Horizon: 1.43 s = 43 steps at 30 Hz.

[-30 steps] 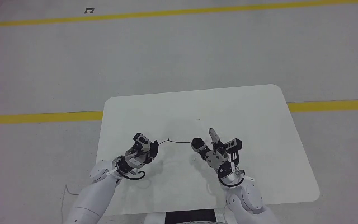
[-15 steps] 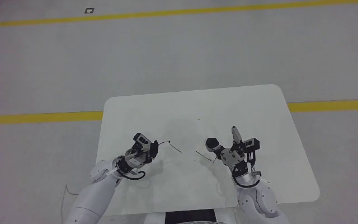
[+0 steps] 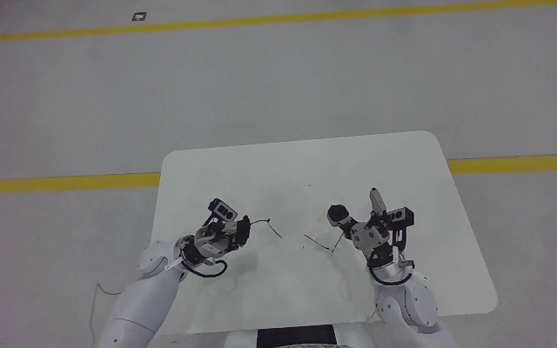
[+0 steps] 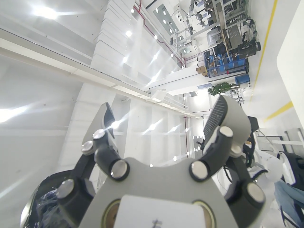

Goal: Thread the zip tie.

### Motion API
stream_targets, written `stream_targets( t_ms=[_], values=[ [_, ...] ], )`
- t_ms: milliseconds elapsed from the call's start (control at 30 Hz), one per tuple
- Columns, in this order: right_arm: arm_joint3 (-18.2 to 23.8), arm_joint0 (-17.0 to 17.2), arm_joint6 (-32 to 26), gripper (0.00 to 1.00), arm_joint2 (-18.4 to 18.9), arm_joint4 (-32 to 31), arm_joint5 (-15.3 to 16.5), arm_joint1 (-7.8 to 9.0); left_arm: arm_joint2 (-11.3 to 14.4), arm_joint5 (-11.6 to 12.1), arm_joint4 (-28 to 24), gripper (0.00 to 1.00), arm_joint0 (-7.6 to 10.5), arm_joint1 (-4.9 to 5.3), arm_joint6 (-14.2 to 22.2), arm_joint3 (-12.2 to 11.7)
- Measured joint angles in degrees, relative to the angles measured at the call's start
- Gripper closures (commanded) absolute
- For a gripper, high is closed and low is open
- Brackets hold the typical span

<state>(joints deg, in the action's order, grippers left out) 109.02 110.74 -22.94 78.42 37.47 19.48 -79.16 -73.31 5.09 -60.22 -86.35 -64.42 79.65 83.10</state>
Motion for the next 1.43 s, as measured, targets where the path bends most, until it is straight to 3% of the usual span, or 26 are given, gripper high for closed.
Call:
stream_targets(
  t_ms=[133, 233, 1433],
  values=[
    [0.87, 0.32, -0.06, 0.0, 0.95, 0.26, 0.0, -0.34, 0.02, -0.63, 0.79, 1.0, 1.01, 0.66, -0.01, 3.69],
    [0.78, 0.39, -0.59, 0.0, 0.99, 0.46, 0.0, -0.47, 0.41, -1.42, 0.73, 1.0, 1.16, 1.08, -0.01, 4.87],
    [0.77, 0.38, -0.57, 0.0, 0.98, 0.45, 0.0, -0.46, 0.42, -1.43, 0.72, 1.0, 1.15, 1.07, -0.01, 4.79]
  ],
)
